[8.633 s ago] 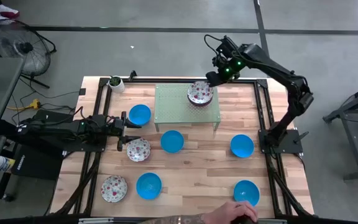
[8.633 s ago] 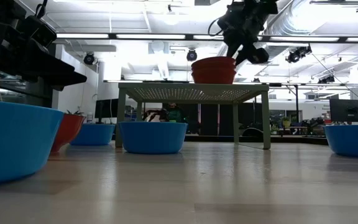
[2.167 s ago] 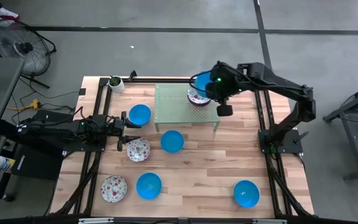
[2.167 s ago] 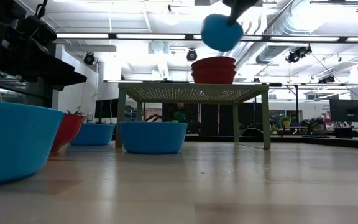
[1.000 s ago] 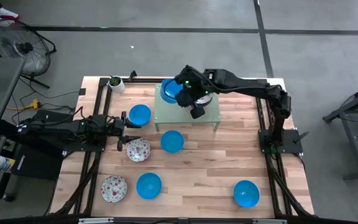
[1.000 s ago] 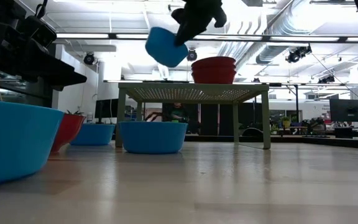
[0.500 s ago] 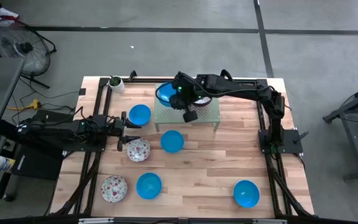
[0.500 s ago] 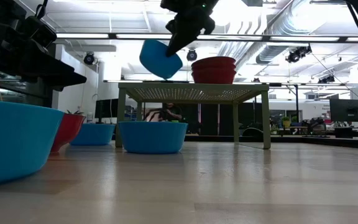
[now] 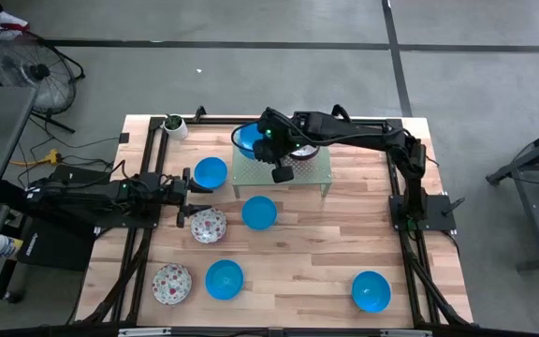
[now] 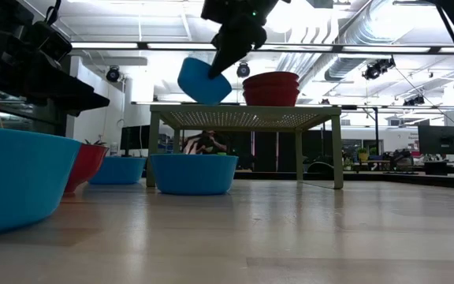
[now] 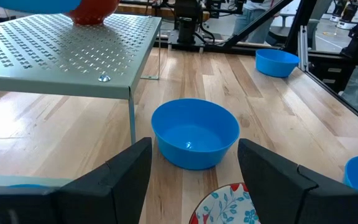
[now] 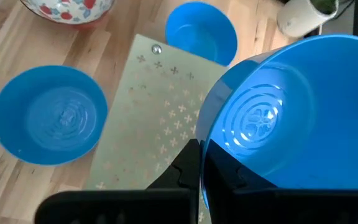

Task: Pick & Place Mini bowls
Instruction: Put the blue bowl on the shelf

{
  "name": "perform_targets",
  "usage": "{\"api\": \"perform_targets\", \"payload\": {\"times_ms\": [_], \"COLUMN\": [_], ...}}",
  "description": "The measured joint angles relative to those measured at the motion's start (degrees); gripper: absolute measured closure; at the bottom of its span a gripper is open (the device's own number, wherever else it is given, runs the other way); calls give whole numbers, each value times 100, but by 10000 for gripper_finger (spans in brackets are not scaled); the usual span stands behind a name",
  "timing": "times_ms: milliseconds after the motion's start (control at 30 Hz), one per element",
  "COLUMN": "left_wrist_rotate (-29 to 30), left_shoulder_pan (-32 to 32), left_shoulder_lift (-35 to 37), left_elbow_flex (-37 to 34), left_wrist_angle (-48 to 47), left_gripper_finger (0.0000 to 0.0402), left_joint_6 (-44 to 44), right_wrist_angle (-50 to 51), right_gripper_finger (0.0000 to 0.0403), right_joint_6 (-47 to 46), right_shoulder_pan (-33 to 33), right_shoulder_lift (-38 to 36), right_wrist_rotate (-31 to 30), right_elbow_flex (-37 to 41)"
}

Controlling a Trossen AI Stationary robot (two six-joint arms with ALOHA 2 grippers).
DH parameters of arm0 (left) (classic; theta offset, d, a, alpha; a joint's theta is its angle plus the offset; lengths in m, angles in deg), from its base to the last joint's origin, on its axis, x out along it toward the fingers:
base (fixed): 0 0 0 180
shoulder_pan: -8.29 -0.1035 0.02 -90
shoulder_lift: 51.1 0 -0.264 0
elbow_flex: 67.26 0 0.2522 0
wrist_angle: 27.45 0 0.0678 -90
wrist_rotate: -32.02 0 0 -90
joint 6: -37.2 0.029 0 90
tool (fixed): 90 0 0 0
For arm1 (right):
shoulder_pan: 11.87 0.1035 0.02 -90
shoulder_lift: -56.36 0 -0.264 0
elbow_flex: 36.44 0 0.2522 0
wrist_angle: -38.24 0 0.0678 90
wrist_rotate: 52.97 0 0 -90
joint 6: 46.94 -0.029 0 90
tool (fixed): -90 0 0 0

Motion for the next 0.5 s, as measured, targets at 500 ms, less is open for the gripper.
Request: {"api": "perform_targets", "payload": {"times_ms": [500], "left_wrist_rotate": [0], "left_shoulder_pan": [-1], "left_shoulder_lift": [0], "left_elbow_flex": [0], "left_wrist_angle": [4], "left_gripper_finger": [168], "left_joint_6": [0], "right_wrist_angle": [266], "right_gripper_finger": [403], "right_joint_6": [-109], "right_shoulder_pan": [-2], "right_shoulder_lift": [60], "right_wrist_rotate": [31], "right_elbow_flex": [1]}}
